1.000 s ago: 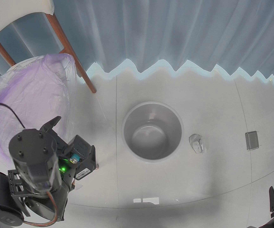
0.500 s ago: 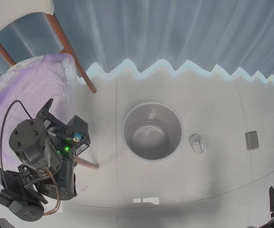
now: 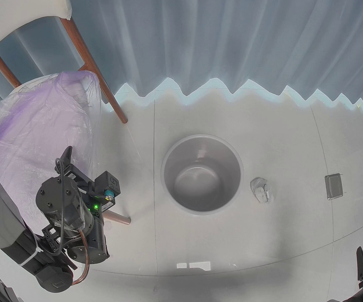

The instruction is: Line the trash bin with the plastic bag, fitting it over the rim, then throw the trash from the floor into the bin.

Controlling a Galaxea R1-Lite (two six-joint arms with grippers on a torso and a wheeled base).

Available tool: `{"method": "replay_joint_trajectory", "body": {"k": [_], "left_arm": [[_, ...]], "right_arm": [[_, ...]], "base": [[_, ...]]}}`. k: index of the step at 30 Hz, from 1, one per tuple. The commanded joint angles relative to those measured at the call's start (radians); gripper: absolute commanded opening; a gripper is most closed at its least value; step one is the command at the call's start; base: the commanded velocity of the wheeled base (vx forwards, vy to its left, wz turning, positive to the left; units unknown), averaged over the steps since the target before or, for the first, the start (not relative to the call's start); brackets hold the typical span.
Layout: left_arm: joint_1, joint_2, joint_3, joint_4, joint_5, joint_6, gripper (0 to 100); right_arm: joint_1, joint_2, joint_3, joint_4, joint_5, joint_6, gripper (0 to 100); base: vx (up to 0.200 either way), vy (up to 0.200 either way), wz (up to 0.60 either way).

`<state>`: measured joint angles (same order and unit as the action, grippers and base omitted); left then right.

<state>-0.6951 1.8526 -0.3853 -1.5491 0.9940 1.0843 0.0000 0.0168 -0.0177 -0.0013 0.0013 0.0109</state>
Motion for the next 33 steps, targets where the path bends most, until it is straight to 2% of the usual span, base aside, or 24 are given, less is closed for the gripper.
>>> {"method": "replay_joint_trajectory", "body": {"k": [1,3,4,9,13,16,19,26,29,33], "left_arm": [[0.005,0.013,0.002,0.0,0.0,0.0,100],[0.005,0.011,0.003,0.0,0.0,0.0,100],[0.005,0.011,0.003,0.0,0.0,-0.001,0],[-0.003,-0.007,-0.007,0.0,0.0,0.005,0],[0.003,-0.076,0.0,-0.002,-0.003,0.089,0],[0.003,-0.095,-0.001,0.0,-0.018,0.089,0],[-0.004,-0.128,0.008,0.001,-0.069,0.08,0],[-0.037,-0.177,0.023,0.003,-0.074,0.051,0],[-0.058,-0.191,0.013,0.003,-0.077,0.013,0],[-0.103,-0.251,0.042,0.035,-0.077,0.011,0]], "right_arm": [[0.0,-0.017,0.016,0.0,0.0,0.0,100],[0.0,-0.017,0.016,0.0,0.0,0.0,100],[0.0,-0.017,0.016,0.0,0.0,0.0,100],[0.0,-0.017,0.016,0.0,0.0,0.0,100],[0.0,-0.017,0.016,0.0,0.0,0.0,100],[0.0,-0.017,0.016,0.0,0.0,0.0,100],[0.0,-0.017,0.016,0.0,0.0,0.0,100],[0.0,-0.017,0.016,0.0,0.0,0.0,100],[0.0,-0.017,0.016,0.0,0.0,0.0,100],[0.0,-0.017,0.016,0.0,0.0,0.0,100]], "base": [[0.0,0.0,0.0],[0.0,0.0,0.0],[0.0,0.0,0.0],[0.0,0.0,0.0],[0.0,0.0,0.0],[0.0,0.0,0.0],[0.0,0.0,0.0],[0.0,0.0,0.0],[0.0,0.0,0.0],[0.0,0.0,0.0]]}}
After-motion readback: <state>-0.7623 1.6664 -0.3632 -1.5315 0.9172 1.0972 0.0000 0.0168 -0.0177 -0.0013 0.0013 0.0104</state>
